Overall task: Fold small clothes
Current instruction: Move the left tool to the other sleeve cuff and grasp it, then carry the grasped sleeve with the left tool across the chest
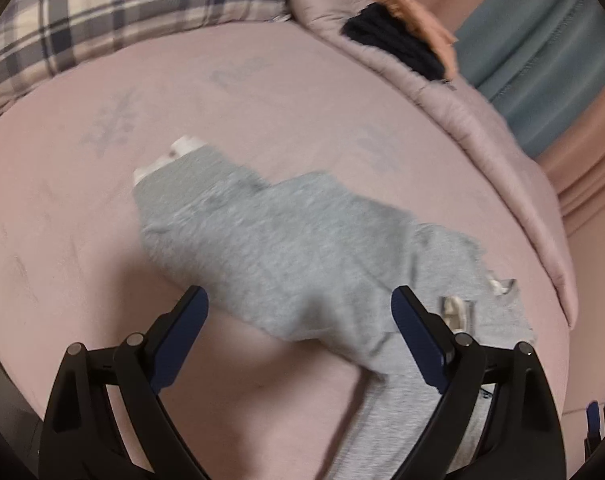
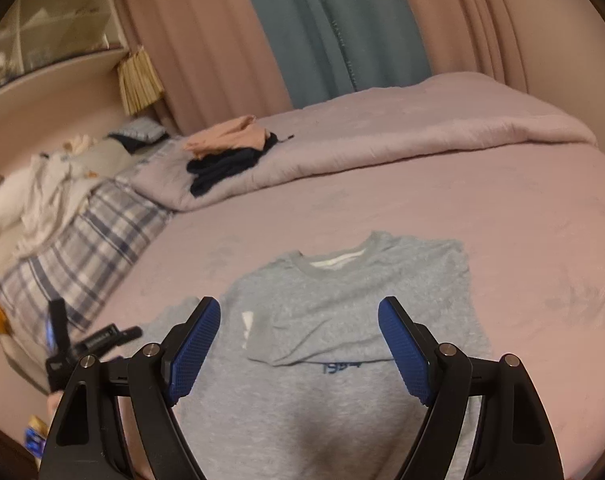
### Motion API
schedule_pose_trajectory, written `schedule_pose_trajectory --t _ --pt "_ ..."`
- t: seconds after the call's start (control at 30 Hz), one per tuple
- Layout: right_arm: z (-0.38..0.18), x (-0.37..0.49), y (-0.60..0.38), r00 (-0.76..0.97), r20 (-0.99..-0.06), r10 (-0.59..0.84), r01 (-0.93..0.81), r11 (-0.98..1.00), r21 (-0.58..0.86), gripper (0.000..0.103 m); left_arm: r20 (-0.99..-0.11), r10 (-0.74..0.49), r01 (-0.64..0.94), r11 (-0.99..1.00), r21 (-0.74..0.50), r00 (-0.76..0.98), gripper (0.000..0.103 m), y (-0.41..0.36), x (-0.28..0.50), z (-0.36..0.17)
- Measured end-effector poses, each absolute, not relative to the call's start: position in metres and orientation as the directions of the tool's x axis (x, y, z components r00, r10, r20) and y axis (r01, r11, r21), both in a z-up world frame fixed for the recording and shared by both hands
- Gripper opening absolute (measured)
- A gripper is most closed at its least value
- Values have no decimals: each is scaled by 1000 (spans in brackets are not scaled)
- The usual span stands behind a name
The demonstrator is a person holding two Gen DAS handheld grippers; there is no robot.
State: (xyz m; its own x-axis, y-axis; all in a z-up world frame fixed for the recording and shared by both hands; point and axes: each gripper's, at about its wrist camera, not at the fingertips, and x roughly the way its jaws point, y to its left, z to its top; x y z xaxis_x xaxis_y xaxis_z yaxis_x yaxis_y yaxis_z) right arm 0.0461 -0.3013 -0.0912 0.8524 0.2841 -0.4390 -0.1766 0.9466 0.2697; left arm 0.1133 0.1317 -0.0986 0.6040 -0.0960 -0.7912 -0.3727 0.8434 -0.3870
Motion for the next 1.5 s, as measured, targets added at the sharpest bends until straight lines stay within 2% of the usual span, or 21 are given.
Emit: schedule_pose_trajectory --t 0.17,0.4,0.5,0.63,0.7,0.97,1.0,1.07,1.1,1.17,1.2,1.23,1.33,1.5 --pt "-98 46 -297 844 -462 273 -175 954 244 81 -801 -93 -404 825 -395 592 90 141 117 -107" --pt "-104 46 -300 856 -449 256 -160 957 242 81 -796 -68 -432 811 -395 602 90 157 119 -111" --pt "-110 51 -301 846 -465 261 -161 956 245 81 -805 -50 -477 783 -399 591 86 170 120 -115" --pt "-114 51 -302 842 -475 255 -162 960 228 81 -782 -160 -474 716 -512 602 84 191 130 -127" --pt "-114 51 -303 849 -469 242 -154 964 218 81 -785 -210 -507 660 -554 583 78 202 136 -140" --pt "-117 53 -310 854 -470 224 -132 966 222 81 -778 -229 -517 635 -575 584 76 205 152 -138" --pt "-119 55 -310 853 -475 217 -124 968 220 81 -786 -220 -511 654 -559 578 72 203 154 -136" --pt "-121 57 -311 848 -483 217 -120 967 224 81 -804 -165 -509 696 -505 571 52 201 155 -136" --pt "-123 58 -312 844 -489 220 -119 966 229 81 -811 -138 -518 706 -483 568 38 203 156 -138" --pt "-125 59 -313 840 -495 221 -118 966 230 81 -810 -125 -527 701 -481 573 38 206 157 -141" --pt "-126 60 -313 839 -498 217 -115 967 228 81 -805 -125 -531 692 -489 580 33 208 157 -141" --pt "-127 61 -313 839 -501 213 -110 967 228 81 -802 -125 -531 688 -494 584 23 210 157 -142" --pt "-131 65 -314 832 -511 215 -102 965 240 81 -781 -138 -537 652 -535 610 14 215 151 -142" --pt "-133 66 -312 824 -517 231 -116 963 245 81 -737 -104 -506 662 -553 668 12 206 140 -124"
